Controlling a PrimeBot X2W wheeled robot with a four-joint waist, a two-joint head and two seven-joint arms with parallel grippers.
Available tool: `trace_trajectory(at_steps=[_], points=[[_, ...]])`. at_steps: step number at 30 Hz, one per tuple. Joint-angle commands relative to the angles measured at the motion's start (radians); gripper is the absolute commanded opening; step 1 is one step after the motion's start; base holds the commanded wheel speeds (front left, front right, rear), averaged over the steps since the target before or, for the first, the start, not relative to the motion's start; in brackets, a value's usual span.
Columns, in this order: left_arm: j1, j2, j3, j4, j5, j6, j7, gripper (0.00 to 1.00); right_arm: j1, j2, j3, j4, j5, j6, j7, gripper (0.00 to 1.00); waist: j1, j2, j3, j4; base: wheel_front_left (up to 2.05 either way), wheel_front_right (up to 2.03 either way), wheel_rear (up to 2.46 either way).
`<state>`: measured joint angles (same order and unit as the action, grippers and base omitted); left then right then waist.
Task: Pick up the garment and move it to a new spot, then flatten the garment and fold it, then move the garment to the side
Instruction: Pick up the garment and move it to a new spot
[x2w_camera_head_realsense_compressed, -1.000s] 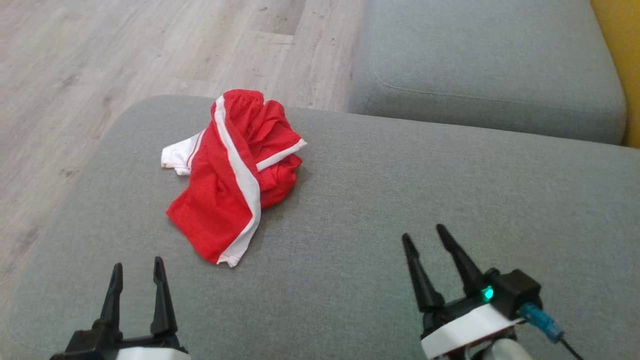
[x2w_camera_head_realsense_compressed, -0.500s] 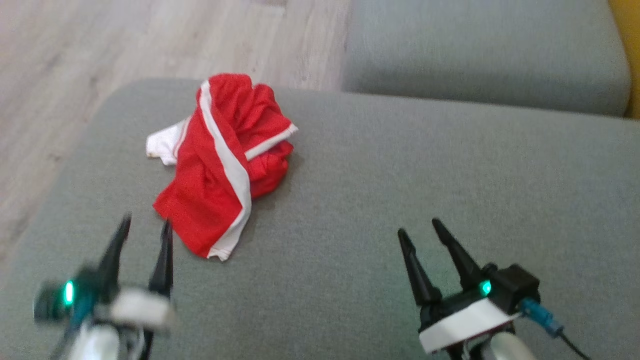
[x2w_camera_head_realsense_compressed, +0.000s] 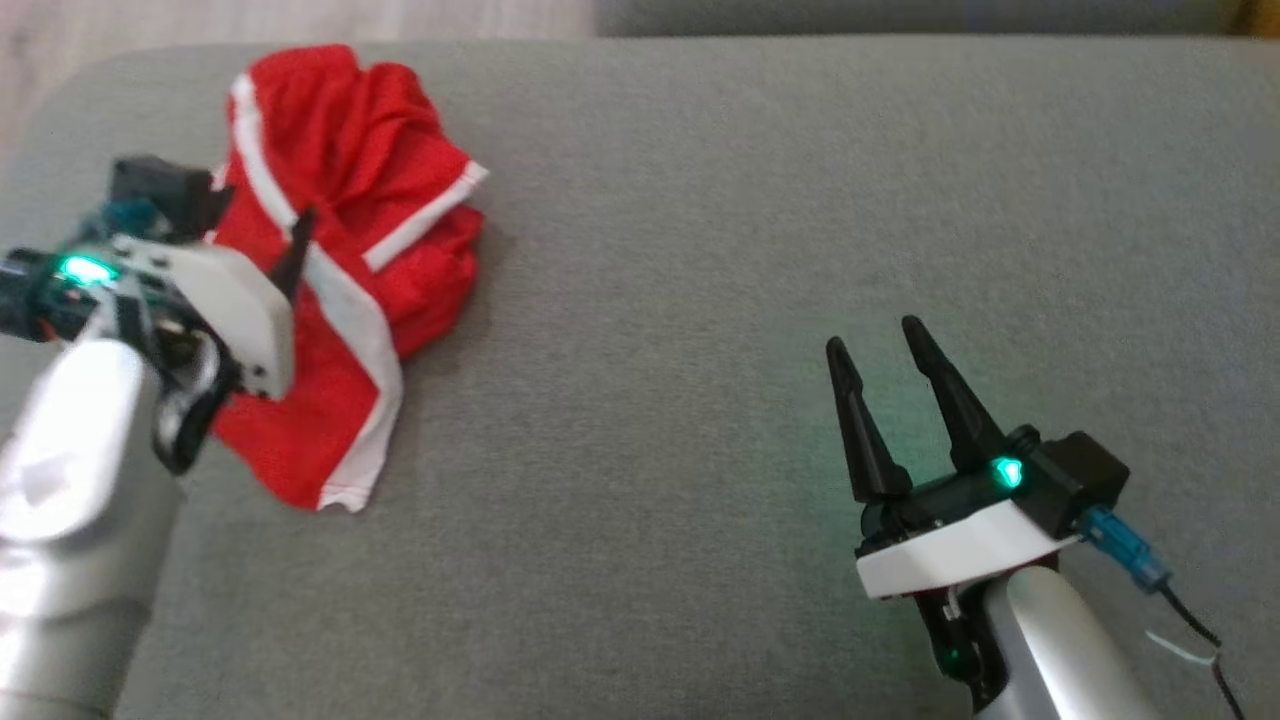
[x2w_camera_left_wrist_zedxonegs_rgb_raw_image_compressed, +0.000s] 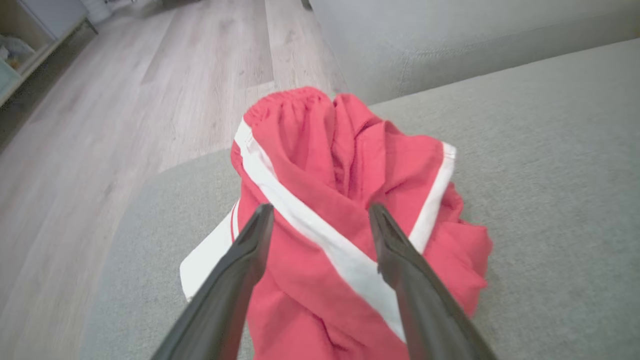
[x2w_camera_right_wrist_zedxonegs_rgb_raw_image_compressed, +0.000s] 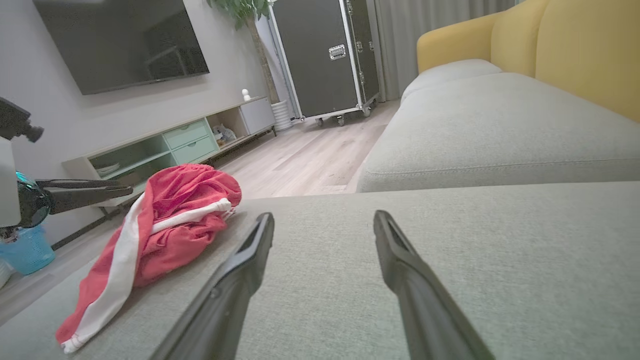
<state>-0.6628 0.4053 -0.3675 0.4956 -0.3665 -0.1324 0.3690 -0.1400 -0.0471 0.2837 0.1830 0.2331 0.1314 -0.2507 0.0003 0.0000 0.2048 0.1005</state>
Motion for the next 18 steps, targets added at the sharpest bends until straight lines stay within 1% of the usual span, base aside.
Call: trace_trajectory(at_steps=[1,5,12,13,14,15,16,18], points=[[-0.062,0.053,0.037,-0.009,-0.009,0.002,0.009,1.0,-0.033,-0.003,0.02,-0.036,-0.003,-0.001,-0.011,1.0,-0.0003,0.0,0.04,-0.04,0.0,0.0,0.0],[-0.12,0.067,0.047,0.099,-0.013,0.011,0.02,1.0,-0.042,-0.003,0.013,-0.041,-0.001,-0.001,-0.011,1.0,-0.0003,0.0,0.064,-0.07,0.0,0.0,0.0],[-0.169,0.046,0.074,0.241,-0.046,0.027,-0.008,1.0,-0.047,-0.003,0.011,-0.044,0.0,-0.001,-0.011,1.0,-0.0003,0.0,0.079,-0.098,0.0,0.0,0.0],[-0.174,0.047,0.078,0.252,-0.047,0.031,-0.022,0.72,-0.047,-0.003,0.011,-0.044,0.0,-0.001,-0.011,1.0,-0.0003,0.0,0.078,-0.1,0.0,0.0,0.0],[-0.179,0.046,0.087,0.262,-0.051,0.037,-0.042,0.31,-0.046,-0.003,0.012,-0.043,0.001,-0.001,-0.011,1.0,-0.0003,0.0,0.075,-0.102,0.0,0.0,0.0],[-0.183,0.044,0.094,0.27,-0.057,0.038,-0.064,0.03,-0.045,-0.003,0.012,-0.041,0.002,-0.001,-0.011,1.0,-0.0003,0.0,0.071,-0.103,0.0,0.0,0.0],[-0.186,0.041,0.099,0.276,-0.062,0.038,-0.085,0.0,-0.044,-0.003,0.011,-0.039,0.003,-0.001,-0.011,1.0,-0.0003,0.0,0.066,-0.104,0.0,0.0,0.0],[-0.191,0.037,0.107,0.277,-0.07,0.036,-0.13,0.0,-0.042,-0.003,0.009,-0.034,0.005,-0.001,-0.011,1.0,-0.0003,0.0,0.053,-0.102,0.0,0.0,0.0]])
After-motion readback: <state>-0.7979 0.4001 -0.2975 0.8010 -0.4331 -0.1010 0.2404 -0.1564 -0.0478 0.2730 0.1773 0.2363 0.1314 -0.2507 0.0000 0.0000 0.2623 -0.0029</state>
